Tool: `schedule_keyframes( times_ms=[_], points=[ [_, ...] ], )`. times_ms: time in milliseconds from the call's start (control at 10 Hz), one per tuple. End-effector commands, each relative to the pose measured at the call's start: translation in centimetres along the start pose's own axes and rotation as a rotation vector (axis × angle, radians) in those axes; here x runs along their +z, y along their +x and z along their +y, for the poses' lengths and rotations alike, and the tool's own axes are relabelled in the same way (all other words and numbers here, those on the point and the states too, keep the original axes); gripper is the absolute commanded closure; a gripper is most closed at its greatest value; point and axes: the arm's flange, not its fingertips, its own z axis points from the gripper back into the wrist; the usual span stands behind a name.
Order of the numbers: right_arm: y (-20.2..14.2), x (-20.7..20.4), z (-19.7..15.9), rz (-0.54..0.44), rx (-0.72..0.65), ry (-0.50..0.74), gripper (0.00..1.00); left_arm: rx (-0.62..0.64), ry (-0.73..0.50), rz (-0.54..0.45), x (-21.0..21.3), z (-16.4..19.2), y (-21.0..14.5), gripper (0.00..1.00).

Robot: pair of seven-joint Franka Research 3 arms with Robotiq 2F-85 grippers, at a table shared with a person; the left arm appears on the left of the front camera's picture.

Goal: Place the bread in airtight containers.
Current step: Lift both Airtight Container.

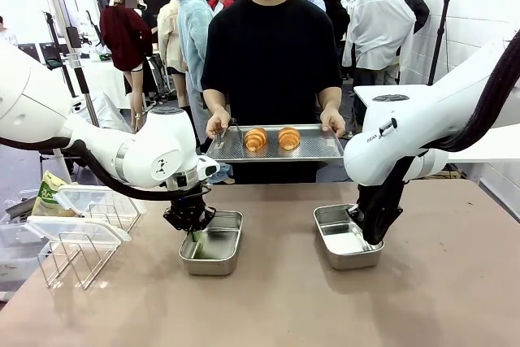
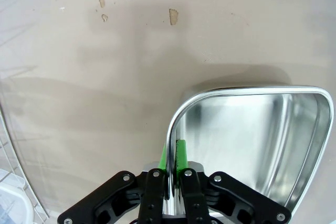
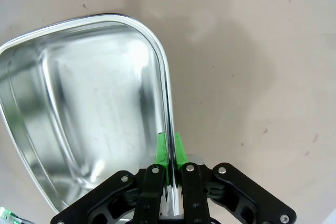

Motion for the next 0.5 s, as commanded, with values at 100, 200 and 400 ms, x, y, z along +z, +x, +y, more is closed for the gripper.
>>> schedule_keyframes(
  times_ms=[100, 200, 400],
  points=[
    [0.0, 1.0, 0.1, 0.002, -0.010, 0.024, 1.00, -0.008, -0.008, -0.044, 0.2, 0.9, -0.1, 1.00],
    [0.0, 0.0, 0.0, 0.000, 0.000, 0.000, 1.00, 0.001, -0.001, -0.004, 0.0, 0.1, 0.0, 1.00],
    [0.0, 0.0, 0.0, 0.000, 0.000, 0.000, 1.00, 0.001, -0.001, -0.004, 0.0, 0.1, 0.0, 1.00]
  ],
)
